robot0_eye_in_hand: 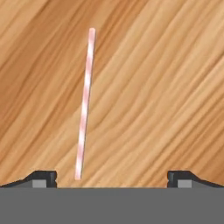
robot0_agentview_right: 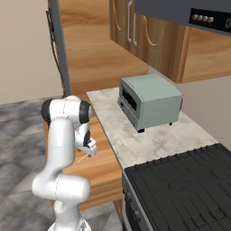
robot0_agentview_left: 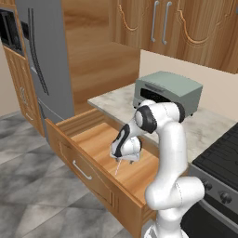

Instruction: Take a straw from the drawer in front and place it inside the glass cup on the dining counter.

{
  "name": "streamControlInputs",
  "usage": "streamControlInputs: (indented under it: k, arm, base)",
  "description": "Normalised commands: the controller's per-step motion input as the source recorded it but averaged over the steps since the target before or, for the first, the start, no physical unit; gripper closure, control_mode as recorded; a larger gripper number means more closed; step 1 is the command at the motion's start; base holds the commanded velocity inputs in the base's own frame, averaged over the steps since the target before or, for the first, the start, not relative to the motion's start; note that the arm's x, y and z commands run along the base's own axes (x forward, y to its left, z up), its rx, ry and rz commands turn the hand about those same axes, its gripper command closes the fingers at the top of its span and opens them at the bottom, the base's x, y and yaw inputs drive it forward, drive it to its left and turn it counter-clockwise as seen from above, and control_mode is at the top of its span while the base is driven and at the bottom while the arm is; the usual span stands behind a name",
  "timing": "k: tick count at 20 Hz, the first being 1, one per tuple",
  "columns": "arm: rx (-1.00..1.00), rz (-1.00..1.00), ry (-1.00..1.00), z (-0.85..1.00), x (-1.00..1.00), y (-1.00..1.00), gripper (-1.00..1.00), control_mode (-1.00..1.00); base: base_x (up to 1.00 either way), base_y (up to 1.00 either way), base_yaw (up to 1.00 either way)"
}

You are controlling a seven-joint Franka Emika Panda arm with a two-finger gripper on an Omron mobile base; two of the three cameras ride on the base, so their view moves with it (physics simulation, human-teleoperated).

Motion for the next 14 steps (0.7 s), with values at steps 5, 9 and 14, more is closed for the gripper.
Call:
streamControlInputs:
  k: [5,9,14]
  arm:
    - [-0.01,0.00,0.00,-0.38,0.47,0.00,-1.00,-1.00]
    - [0.00,0.00,0.00,-0.22,0.49,0.00,-1.00,-1.00]
    - [0.00,0.00,0.00,-0.24,0.44,0.01,-1.00,-1.00]
  base:
    - [0.00,0.00,0.00]
    - [0.00,0.00,0.00]
    - [0.00,0.00,0.00]
